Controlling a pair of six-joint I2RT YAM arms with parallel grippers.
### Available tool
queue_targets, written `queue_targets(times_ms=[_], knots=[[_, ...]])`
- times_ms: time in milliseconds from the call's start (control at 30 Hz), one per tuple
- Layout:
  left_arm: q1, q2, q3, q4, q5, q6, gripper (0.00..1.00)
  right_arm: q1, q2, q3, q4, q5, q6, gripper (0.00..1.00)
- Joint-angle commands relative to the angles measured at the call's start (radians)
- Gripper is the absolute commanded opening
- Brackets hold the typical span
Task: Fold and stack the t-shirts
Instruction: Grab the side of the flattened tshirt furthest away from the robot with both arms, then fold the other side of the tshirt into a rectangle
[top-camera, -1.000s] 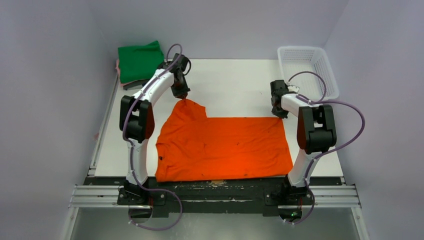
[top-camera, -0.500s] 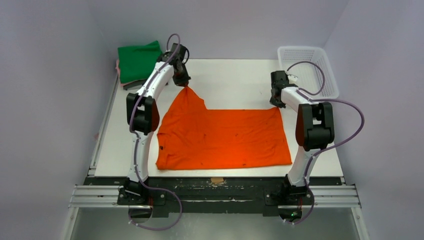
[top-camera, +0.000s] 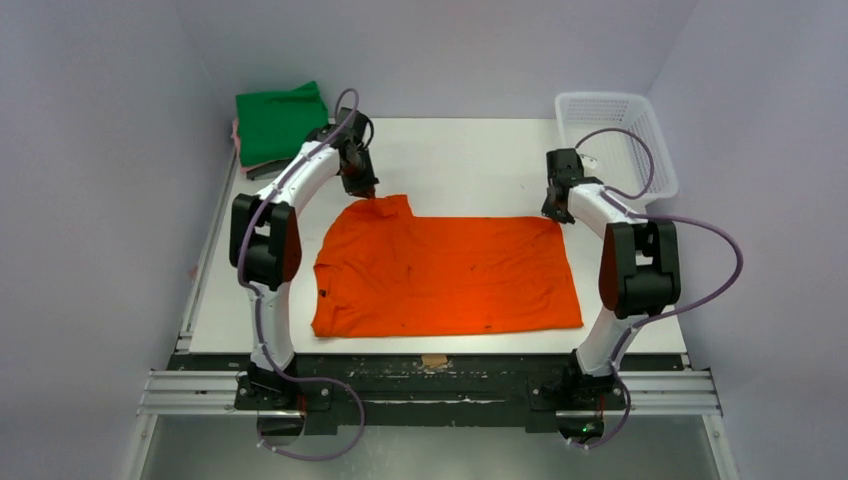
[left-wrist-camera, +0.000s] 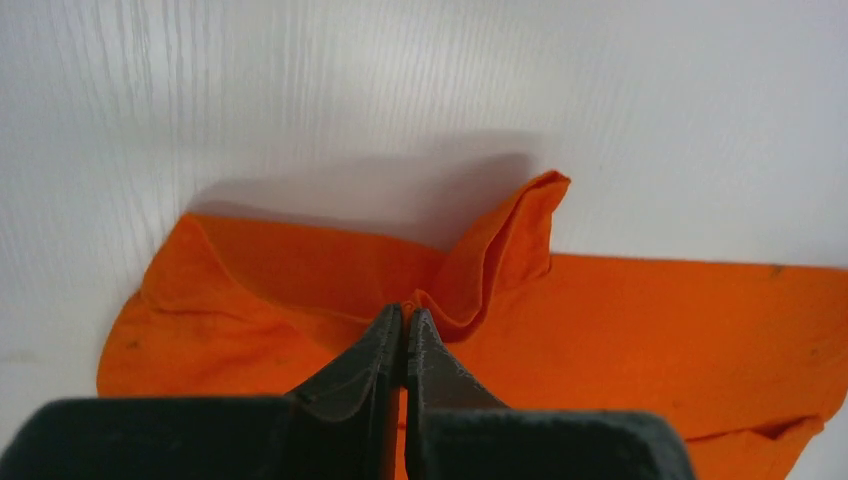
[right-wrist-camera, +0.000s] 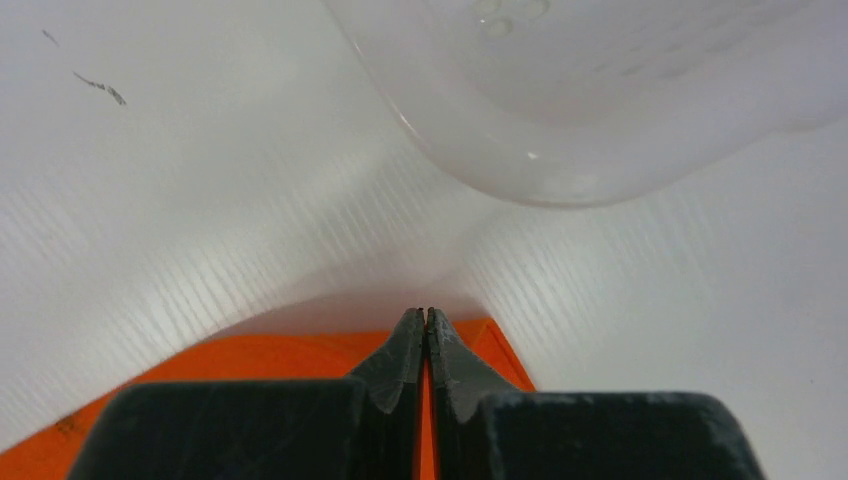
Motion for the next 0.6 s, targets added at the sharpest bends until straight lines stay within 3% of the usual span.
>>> queue_targets(times_ms=[0,333,567], knots=[[-0.048,-0.212,-0.151,0.107,0.027,0.039,0.00,0.008,-0.131,-0.067,0.016,-0.025,-0.008,0.00],[-0.155,-0.511,-0.502,0.105,-0.075,0.054,0.00,0.020,-0.372,-0.244,-0.067,0.012,-0.016,0.00],[-0.182,-0.768,-0.769,0.110,-0.111,-0.023,0.00,0.020,-0.492,-0.315,-0.130,0.027,-0.005,0.00]])
